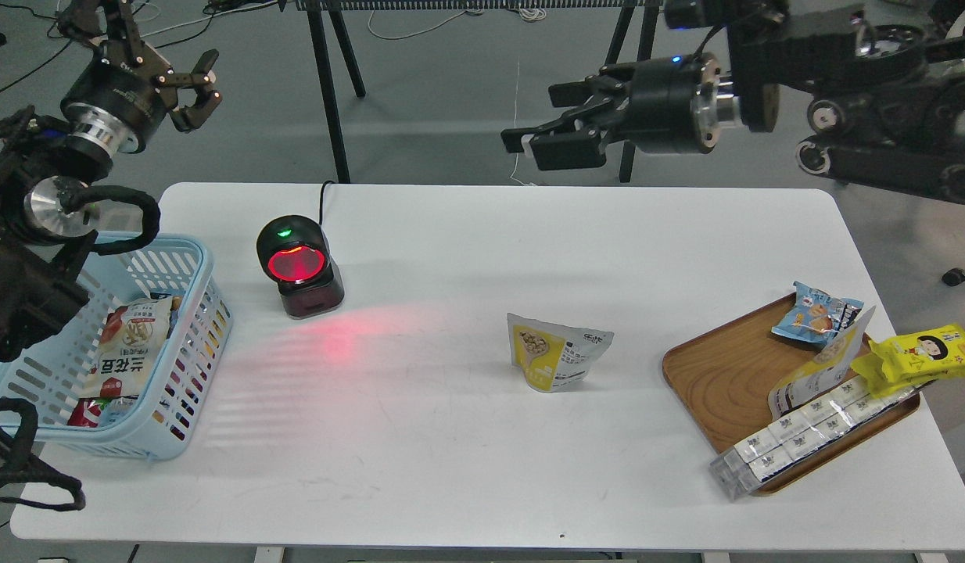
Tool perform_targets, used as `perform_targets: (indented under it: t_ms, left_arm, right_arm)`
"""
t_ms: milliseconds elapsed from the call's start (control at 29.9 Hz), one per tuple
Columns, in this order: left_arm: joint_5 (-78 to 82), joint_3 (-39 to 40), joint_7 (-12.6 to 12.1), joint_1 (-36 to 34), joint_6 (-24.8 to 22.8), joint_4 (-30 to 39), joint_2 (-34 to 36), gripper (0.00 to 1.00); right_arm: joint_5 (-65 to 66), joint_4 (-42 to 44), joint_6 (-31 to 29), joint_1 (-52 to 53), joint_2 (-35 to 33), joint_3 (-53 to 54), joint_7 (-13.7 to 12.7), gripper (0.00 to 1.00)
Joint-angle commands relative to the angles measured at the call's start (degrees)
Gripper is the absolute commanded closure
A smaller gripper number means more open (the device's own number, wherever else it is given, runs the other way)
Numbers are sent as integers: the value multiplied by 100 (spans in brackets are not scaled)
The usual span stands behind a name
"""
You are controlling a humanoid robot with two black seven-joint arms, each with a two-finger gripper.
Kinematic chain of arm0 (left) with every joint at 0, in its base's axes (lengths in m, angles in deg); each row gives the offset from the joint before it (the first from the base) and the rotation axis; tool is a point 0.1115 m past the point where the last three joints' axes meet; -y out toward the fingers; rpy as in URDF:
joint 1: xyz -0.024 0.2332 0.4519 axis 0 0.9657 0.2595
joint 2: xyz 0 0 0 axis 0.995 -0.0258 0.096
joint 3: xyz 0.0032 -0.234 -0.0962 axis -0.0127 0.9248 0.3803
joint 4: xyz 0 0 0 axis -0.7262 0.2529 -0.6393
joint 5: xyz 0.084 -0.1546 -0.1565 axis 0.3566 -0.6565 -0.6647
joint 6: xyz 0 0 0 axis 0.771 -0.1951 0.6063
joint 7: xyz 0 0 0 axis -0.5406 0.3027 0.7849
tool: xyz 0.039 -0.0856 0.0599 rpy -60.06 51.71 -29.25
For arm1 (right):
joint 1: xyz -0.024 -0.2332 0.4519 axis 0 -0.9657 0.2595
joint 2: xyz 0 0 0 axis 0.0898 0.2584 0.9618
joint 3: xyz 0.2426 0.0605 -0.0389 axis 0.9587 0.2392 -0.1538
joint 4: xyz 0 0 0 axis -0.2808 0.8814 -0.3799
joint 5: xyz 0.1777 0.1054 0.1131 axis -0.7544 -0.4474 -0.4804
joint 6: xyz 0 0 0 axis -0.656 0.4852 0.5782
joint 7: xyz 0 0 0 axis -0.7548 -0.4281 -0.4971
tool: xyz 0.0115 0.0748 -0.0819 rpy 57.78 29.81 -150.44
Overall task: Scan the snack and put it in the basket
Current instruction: 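Release the pouch upright on the table and withdraw the right gripper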
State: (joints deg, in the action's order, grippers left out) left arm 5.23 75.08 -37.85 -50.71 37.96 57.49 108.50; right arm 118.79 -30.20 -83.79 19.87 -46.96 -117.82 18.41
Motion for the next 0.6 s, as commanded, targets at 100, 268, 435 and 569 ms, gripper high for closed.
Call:
perform_targets:
  t_ms: [100, 268, 435, 569]
  left_arm:
    - [928, -312, 52, -650, 0, 668, 306, 2]
    - [2255, -312, 61, -1081, 0, 1767, 614, 12]
    - [3626, -303, 61, -1389, 0, 2778, 649, 15]
    - [5128, -277, 79, -1591, 0, 3577, 570, 18]
  right_arm:
    - [-1046, -4, 0, -1012, -1145, 957, 2, 3]
    - [-1828, -4, -157, -2040, -1849, 1977, 2, 3]
    - [-3225, 13, -509, -2982, -2271, 2804, 2, 3]
    - [-4367, 267, -1062, -3632, -2430, 3042, 2, 3]
